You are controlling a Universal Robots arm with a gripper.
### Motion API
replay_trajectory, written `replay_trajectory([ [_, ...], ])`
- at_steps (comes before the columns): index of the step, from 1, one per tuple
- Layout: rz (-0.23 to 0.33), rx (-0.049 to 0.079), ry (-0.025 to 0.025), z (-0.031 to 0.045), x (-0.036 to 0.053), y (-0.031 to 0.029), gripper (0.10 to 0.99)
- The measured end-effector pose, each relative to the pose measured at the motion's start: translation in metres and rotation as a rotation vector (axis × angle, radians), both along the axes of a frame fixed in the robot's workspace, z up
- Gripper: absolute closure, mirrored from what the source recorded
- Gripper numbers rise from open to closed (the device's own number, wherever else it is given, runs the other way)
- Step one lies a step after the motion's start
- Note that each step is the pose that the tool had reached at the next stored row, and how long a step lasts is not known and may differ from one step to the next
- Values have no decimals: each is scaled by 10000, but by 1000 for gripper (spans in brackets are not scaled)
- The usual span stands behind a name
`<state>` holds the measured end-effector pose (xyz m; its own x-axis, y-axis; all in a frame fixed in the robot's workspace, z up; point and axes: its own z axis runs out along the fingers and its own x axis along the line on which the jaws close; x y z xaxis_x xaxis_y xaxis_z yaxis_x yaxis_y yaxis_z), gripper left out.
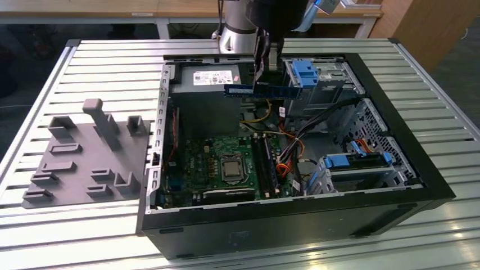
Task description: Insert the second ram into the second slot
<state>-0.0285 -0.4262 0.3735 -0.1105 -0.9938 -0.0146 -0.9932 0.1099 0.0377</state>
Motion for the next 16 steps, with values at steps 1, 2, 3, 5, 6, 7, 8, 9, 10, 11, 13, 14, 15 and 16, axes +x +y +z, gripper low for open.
replay_trajectory([
  [1, -9, 0, 0, 0, 0, -1, 953],
  [2, -18, 0, 0, 0, 0, -1, 953],
  [3, -27, 0, 0, 0, 0, -1, 953],
  [5, -47, -1, 0, 0, 0, -2, 953],
  [6, -57, -1, 0, 0, 0, -2, 953],
  [7, -67, 0, 0, 0, 0, -2, 953],
  [8, -77, 0, 0, 0, 0, -2, 953],
  [9, -87, -1, 0, 0, 0, -3, 953],
  [10, -98, -1, 0, 0, 0, -3, 953],
  [11, -109, -1, 0, 0, 0, -3, 953],
  [13, -127, -1, 0, 0, 0, -4, 953],
  [14, -138, -1, 0, 0, 0, -4, 953],
  [15, -148, 0, 0, 0, 0, -5, 953],
  [16, -159, 0, 0, 0, 0, -5, 953],
])
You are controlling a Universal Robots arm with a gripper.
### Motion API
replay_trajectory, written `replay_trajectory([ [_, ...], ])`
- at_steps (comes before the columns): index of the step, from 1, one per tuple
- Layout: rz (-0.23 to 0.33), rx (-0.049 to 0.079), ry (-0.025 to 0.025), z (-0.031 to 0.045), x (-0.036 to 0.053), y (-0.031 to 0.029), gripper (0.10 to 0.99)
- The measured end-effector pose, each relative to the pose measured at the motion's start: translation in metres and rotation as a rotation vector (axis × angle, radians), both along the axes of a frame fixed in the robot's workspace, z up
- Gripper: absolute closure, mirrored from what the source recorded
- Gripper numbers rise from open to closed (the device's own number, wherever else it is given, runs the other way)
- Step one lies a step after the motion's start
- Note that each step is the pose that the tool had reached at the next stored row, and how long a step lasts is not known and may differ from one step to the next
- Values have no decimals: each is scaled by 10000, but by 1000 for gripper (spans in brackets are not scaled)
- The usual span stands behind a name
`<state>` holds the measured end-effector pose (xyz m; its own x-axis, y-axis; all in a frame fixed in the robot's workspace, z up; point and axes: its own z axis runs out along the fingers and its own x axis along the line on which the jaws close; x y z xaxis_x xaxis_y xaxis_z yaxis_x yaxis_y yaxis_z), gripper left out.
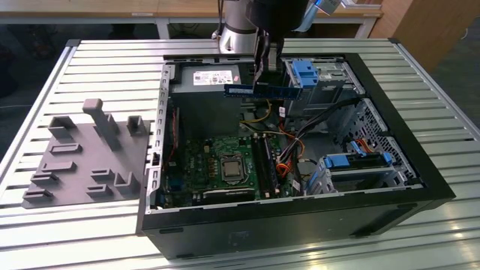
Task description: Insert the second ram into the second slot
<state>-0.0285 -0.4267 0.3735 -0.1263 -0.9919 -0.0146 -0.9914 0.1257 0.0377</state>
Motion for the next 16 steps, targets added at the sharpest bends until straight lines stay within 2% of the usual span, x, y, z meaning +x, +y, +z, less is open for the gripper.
replay_trajectory([
  [16, -114, 0, 0, -1, 0, -1, 953],
])
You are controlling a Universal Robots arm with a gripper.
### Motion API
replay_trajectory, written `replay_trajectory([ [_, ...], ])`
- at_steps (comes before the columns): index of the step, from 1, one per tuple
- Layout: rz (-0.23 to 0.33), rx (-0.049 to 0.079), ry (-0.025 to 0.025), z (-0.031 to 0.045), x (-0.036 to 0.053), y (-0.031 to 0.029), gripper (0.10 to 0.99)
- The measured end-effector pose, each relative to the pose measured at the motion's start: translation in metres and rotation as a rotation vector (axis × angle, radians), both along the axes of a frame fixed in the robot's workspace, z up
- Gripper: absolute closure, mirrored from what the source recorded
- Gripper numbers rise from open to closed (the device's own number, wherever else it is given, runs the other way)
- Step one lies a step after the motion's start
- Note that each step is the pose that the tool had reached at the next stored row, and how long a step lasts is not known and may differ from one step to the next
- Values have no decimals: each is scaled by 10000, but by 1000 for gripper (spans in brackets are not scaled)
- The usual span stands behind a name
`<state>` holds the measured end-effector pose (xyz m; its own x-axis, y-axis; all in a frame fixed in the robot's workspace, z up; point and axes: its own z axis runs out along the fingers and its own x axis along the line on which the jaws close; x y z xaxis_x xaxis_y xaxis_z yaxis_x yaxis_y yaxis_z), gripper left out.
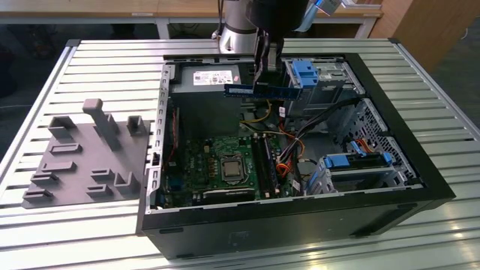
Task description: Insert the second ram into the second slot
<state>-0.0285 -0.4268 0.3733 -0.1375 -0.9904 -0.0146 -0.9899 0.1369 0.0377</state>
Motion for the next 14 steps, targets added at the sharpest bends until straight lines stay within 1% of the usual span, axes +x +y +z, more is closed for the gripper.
replay_trajectory([
  [14, -110, 0, 0, -2, 0, 0, 953],
])
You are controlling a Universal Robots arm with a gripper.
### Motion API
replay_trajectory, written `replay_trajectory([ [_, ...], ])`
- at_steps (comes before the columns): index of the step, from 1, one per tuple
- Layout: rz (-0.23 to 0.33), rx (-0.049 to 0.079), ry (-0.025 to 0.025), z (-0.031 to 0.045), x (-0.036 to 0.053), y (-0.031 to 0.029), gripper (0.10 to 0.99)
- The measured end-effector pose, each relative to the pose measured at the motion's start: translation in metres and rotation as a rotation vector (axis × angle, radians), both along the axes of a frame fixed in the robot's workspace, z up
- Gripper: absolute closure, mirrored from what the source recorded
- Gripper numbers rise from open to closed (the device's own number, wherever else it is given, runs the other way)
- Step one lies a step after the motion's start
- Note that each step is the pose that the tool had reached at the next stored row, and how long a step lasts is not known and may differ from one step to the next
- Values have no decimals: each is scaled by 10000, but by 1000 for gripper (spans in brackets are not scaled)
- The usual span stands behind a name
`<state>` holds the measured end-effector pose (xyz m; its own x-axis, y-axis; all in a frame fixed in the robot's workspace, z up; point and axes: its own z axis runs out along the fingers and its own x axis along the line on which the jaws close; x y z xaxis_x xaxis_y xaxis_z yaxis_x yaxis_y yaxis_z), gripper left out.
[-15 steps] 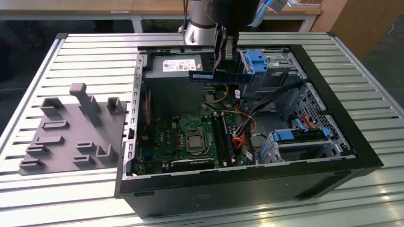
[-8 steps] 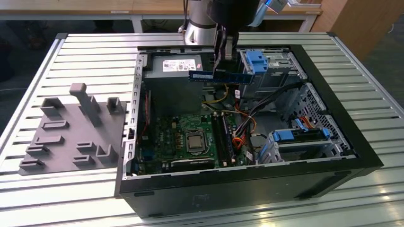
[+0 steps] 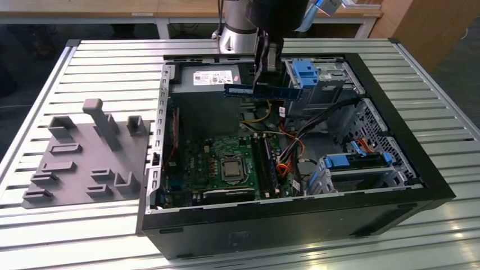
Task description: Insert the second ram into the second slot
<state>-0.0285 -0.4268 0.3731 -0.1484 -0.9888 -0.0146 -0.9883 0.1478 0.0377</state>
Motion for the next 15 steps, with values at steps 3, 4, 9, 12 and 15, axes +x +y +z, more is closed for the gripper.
replay_trajectory([
  [3, -14, 0, 0, 0, 0, 0, 953],
  [4, -20, 0, 0, 0, 0, 0, 953],
  [9, -44, 0, 0, 0, 0, 0, 953],
  [12, -60, -1, 0, 0, 0, 0, 953],
  [15, -75, -1, 0, -1, 0, 0, 953],
])
